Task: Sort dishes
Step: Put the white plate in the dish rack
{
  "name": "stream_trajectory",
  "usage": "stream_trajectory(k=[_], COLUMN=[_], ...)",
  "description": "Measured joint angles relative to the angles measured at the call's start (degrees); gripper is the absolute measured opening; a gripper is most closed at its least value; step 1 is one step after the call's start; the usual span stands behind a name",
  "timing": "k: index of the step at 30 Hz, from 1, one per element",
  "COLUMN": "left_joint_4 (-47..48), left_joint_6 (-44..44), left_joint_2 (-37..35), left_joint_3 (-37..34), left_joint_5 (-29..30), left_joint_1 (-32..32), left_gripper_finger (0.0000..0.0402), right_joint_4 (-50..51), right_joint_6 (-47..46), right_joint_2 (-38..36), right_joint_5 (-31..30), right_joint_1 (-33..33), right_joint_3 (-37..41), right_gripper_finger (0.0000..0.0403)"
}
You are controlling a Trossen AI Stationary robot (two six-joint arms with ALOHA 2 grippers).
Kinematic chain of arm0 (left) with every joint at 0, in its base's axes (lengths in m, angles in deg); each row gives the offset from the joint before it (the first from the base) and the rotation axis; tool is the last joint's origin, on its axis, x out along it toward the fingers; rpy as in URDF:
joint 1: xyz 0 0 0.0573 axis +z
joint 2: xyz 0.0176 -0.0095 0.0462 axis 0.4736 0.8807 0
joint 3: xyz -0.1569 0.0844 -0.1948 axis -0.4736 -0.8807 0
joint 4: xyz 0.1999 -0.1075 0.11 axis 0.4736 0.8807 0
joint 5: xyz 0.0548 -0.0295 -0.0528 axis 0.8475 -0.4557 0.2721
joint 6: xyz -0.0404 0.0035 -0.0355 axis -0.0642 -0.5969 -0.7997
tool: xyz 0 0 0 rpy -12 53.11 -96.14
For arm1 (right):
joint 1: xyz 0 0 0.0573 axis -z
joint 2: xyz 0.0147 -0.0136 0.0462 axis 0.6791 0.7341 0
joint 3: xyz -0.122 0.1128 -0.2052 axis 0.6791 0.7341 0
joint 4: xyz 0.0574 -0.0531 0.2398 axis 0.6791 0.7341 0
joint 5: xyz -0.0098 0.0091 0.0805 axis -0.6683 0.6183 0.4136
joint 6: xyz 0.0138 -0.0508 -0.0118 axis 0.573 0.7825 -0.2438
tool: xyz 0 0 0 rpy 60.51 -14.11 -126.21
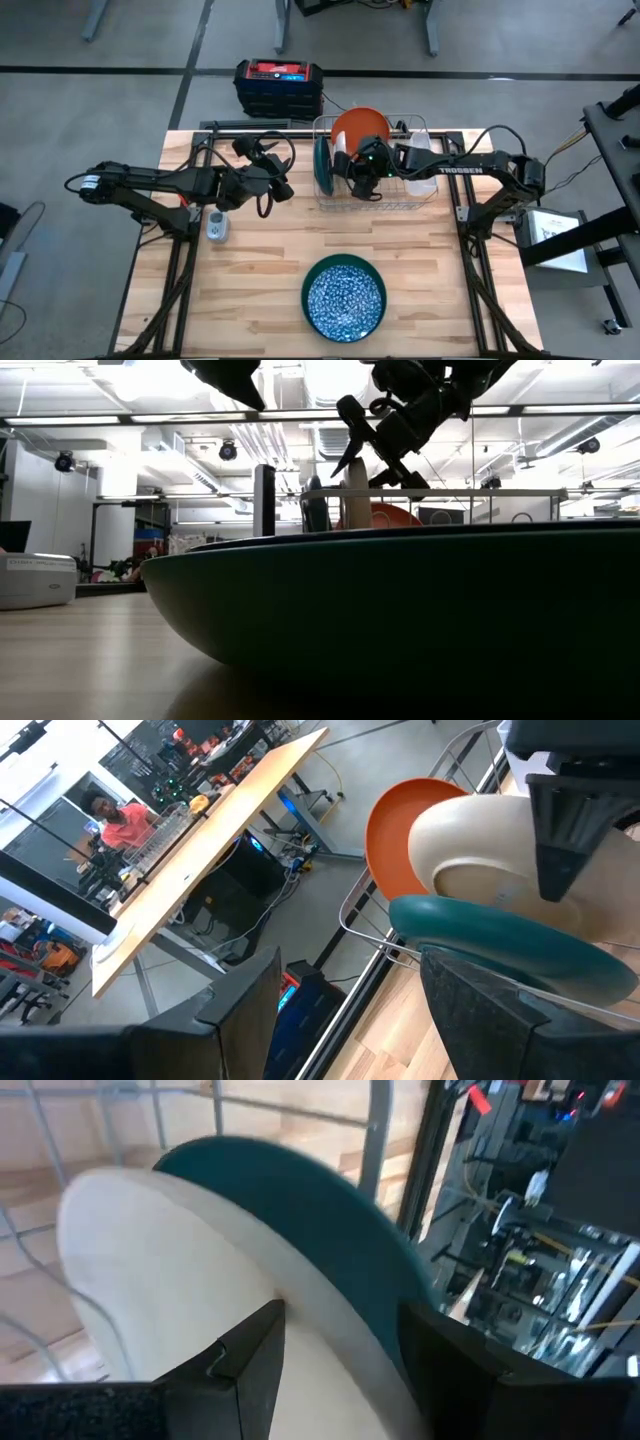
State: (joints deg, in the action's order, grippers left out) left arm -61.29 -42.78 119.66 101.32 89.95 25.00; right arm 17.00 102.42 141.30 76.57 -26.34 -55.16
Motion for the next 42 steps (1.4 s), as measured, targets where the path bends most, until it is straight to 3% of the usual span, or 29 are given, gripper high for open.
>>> stream_trajectory(k=[17, 32, 42], left_joint_4=[0.2, 0.7, 0.9], left_joint_6=[0.0, -0.1, -0.2], left_joint_2=[0.0, 0.0, 0.0], left_joint_3=[0.0, 0.0, 0.0], left_joint_5=[0.0, 0.0, 0.0], left_joint_1=[0.0, 0.0, 0.0], left_gripper_finger=[0.0230, 0.0230, 0.0230], right_joint_4=[5.2, 8.0, 10.5], right_joint_6=[-6.7, -13.9, -19.7], right_joint_2=[-1.6, -3.7, -4.3], right_joint_5=[-2.8, -11.1, -12.9], right_joint_1=[-0.2, -0.3, -0.2], right_joint_3=[0.3, 0.2, 0.2], right_gripper_finger=[0.0183, 0.0183, 0.0183])
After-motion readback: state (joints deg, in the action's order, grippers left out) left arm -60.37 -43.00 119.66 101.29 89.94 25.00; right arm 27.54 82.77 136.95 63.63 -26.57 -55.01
